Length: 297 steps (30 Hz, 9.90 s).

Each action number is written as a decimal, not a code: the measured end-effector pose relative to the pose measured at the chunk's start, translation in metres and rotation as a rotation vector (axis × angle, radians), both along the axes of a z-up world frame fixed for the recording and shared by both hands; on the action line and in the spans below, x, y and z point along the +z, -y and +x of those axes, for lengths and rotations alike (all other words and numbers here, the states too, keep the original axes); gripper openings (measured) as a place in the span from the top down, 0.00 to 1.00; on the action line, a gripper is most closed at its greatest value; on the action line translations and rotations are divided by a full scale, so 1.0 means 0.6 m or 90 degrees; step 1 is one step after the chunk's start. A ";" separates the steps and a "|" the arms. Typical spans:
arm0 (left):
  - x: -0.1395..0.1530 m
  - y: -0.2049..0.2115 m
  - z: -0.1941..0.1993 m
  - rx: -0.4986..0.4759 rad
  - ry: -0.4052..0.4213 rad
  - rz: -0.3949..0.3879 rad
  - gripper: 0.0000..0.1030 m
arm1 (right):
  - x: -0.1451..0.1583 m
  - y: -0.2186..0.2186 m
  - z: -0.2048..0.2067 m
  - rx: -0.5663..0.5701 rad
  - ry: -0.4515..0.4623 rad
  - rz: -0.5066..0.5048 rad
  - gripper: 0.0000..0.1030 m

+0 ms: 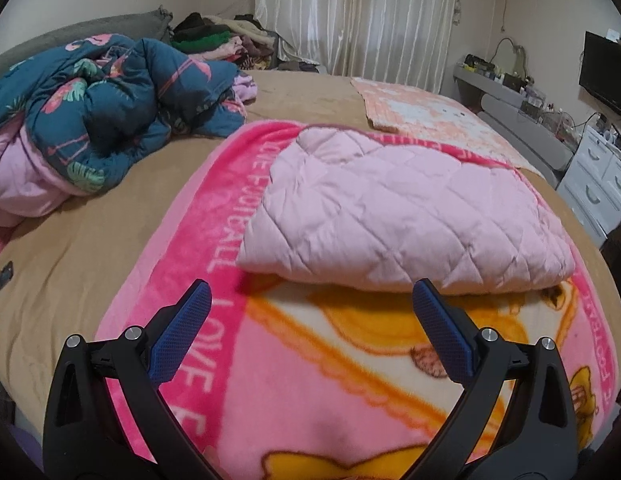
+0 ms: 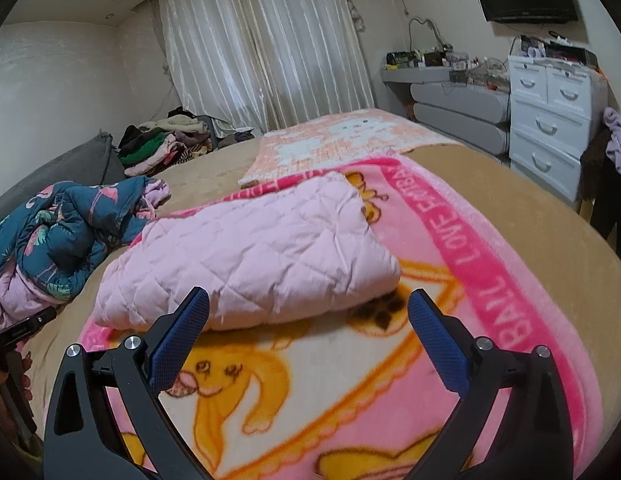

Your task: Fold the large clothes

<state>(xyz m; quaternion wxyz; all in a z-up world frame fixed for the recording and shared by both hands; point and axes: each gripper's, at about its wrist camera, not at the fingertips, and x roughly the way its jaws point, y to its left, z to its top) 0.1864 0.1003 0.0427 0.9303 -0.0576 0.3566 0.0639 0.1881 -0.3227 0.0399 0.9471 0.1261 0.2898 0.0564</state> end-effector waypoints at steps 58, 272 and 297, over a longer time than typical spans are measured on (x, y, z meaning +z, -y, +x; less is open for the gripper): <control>-0.218 -0.069 0.267 0.146 -0.049 -0.409 0.09 | -0.242 0.060 0.293 -0.108 -0.184 0.376 0.04; -0.042 0.172 -0.401 -0.093 0.078 0.009 0.09 | -0.035 -0.189 -0.457 0.118 0.045 -0.137 0.04; -0.036 0.158 -0.404 -0.085 0.082 0.014 0.09 | -0.035 -0.190 -0.456 0.119 0.044 -0.135 0.04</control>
